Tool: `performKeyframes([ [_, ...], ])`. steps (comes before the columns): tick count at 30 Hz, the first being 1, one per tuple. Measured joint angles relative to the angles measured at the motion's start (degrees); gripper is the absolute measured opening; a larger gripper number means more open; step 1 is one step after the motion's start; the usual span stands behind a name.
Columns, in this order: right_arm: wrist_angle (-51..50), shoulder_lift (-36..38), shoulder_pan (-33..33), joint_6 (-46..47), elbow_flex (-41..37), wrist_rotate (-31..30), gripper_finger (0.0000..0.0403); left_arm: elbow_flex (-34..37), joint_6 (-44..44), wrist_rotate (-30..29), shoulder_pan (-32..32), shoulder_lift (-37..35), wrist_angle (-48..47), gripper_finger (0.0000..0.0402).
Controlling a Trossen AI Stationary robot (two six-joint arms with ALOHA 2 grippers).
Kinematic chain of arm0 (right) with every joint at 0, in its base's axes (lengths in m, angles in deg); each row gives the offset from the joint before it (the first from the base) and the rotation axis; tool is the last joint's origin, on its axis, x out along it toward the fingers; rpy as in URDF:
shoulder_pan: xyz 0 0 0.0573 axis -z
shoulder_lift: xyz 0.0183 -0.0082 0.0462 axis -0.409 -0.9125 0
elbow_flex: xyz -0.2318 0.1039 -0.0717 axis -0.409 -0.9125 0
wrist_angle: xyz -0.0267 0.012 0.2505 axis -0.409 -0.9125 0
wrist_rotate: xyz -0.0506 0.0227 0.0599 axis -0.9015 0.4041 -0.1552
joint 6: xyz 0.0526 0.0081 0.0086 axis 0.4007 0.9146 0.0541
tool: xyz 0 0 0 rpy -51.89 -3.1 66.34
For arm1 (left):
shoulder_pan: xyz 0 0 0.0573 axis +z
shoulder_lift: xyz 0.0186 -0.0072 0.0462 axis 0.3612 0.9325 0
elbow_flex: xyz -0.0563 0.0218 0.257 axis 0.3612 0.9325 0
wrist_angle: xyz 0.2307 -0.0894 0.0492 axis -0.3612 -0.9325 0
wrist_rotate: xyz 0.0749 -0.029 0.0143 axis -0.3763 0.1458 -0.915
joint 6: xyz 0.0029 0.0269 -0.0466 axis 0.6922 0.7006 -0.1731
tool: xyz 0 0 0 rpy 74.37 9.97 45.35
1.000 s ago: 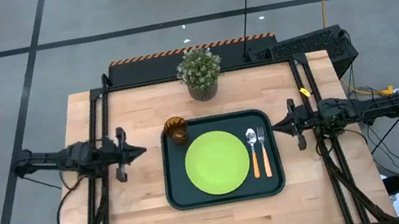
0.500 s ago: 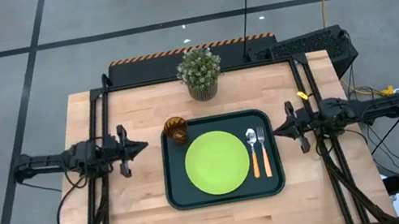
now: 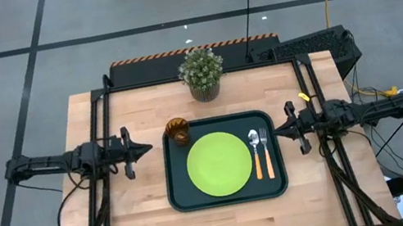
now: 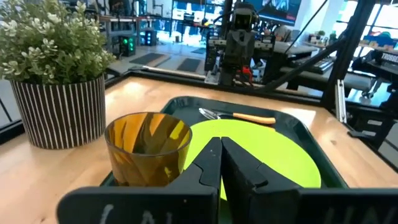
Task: Pick and place plate/cup/fork/spoon on tray
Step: Return to Home Position
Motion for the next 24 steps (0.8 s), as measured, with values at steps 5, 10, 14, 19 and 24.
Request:
performKeyframes([
  [5, 4.09, 0.0, -0.04, 0.1, -0.06, 0.26, 0.0, 0.07, -0.02, -0.01, 0.0, 0.01, 0.82, 0.001],
  [10, 3.66, 0.0, -0.04, -3.6, -0.11, 1.74, 0.0, 0.07, -0.07, -0.01, 0.0, 0.01, 1.06, 0.001],
  [14, 3.81, 0.0, -0.07, -5.66, -0.15, 9.34, 0.0, 0.07, -0.11, -0.01, 0.0, 0.01, 1.22, 0.001],
  [19, 3.36, 0.0, -0.09, -4.96, -0.17, 13.7, 0.0, 0.07, -0.15, -0.02, 0.0, 0.01, 1.36, 0.001],
  [24, 4.04, 0.0, -0.09, -4.64, -0.17, 5.32, 0.0, 0.07, -0.14, -0.02, 0.0, 0.01, 1.38, 0.001],
])
